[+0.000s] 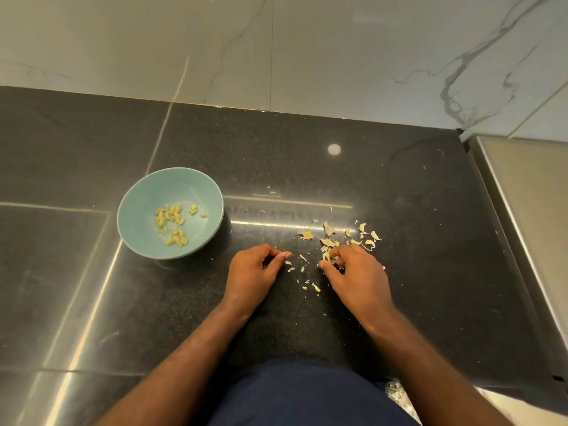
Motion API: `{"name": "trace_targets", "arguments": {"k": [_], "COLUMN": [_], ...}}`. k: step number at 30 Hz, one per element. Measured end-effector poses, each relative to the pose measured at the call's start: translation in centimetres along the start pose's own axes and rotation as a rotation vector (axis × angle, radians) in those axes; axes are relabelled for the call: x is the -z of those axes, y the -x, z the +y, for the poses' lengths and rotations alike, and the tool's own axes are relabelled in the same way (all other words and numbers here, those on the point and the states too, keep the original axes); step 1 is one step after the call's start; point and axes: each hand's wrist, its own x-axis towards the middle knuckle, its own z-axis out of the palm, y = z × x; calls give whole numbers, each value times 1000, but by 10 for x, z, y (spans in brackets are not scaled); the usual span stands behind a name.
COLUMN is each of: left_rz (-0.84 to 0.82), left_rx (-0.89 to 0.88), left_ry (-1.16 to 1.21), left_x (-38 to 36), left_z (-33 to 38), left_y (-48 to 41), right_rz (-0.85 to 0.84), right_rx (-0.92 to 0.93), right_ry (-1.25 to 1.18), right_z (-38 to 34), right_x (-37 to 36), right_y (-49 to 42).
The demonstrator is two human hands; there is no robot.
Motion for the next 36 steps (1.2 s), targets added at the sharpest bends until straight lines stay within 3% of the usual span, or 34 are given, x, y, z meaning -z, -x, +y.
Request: {"name": "trace_targets", "arguments": {"k": [5,14,20,24,29,33,36], "left_rz": [53,72,99,125,-11,-239,-293], "left_rx": [5,32,62,54,128,104,89], "left_ry": [-26,-88,-94,-97,89,314,358], "left_x": [1,0,-2,-3,-2,3,11], "left_z": [3,9,11,11,34,72,83], "left_y": [0,0,1,1,6,10,9], "right_rz": [-11,18,105,16,-93,-165,-142], "right_rx": [89,156,121,-56,-113,-13,82], "right_ry": [157,166,-204,-564,-803,-735,-684], "right_z": [-2,6,16,15,2,-14,-29], "right_x": [-2,-4,9,29,45,50,53], "right_y": [-4,-12,-12,-14,-5,8,13]}}
